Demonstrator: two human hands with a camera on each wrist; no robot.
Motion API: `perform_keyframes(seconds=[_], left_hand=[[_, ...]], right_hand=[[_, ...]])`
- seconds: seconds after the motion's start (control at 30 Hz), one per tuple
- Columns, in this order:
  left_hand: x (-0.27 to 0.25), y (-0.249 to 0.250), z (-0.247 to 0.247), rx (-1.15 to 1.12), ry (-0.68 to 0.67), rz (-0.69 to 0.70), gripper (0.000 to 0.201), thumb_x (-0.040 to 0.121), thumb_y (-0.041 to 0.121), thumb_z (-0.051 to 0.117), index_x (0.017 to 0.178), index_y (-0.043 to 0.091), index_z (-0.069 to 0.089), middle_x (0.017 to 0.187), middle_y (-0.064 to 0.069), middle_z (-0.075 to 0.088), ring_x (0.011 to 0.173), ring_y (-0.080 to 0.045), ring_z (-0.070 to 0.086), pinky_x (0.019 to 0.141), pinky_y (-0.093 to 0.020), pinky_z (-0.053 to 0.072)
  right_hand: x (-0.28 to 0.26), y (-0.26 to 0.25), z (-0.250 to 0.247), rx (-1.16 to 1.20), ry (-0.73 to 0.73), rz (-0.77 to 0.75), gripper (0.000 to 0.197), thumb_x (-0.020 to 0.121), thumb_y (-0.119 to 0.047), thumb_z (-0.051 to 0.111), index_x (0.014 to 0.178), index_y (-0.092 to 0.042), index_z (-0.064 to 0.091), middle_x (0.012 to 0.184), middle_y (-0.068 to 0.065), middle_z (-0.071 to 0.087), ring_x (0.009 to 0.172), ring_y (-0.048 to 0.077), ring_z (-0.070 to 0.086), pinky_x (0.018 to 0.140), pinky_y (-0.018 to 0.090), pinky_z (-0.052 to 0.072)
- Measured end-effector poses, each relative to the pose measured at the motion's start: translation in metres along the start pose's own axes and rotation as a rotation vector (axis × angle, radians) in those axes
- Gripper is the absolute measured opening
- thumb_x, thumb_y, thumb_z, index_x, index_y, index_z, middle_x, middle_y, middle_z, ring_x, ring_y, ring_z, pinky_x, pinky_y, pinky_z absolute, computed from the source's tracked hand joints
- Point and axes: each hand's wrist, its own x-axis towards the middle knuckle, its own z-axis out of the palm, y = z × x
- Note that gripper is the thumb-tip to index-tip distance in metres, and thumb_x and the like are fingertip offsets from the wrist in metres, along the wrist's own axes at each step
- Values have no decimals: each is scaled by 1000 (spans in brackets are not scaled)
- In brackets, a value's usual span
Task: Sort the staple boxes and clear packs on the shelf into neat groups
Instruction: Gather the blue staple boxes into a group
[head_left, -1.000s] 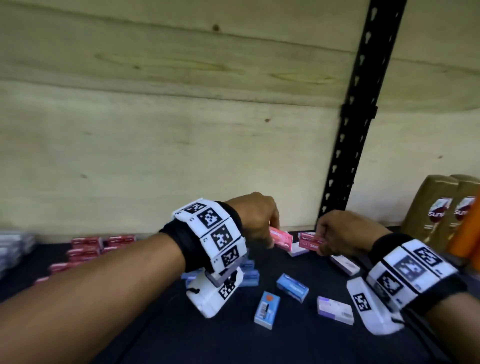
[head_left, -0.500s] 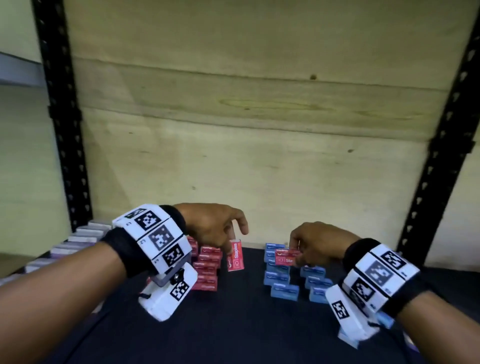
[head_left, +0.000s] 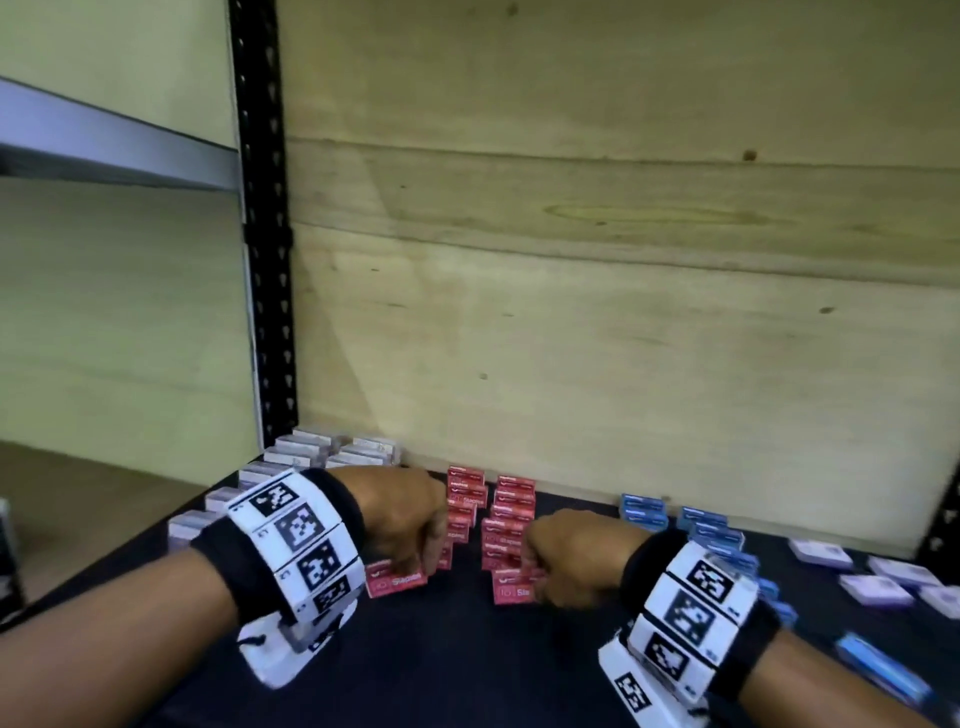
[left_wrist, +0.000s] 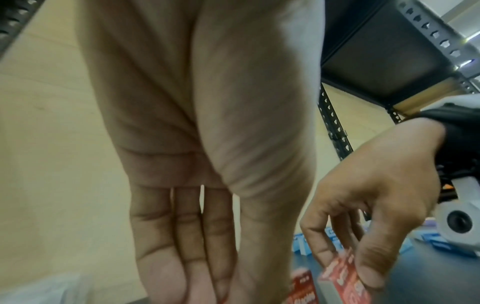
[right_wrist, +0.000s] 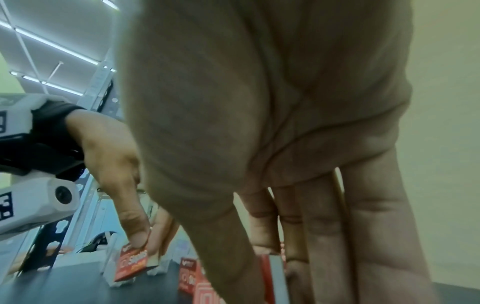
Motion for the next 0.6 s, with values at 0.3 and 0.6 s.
perform_keyframes(seconds=[0.3,0.6], left_hand=[[2,-6,21,11,-7,55,33,86,9,70,112,28,69,97,11,65,86,-7,59,79,-22,50],[-7,-19,33,30,40,171,47,88,5,64,123,37,61,128,10,58,110,-11,57,91,-26,47]], right_hand=[[0,-2,5,9,-46,11,21,92,-24,60,111,-16,65,113,4,65,98,23,62,76,30,46],[1,-3,1,-31,-34,-7,26,91,-35,65,110,-18,66,114,4,66,94,22,58,76,30,43]])
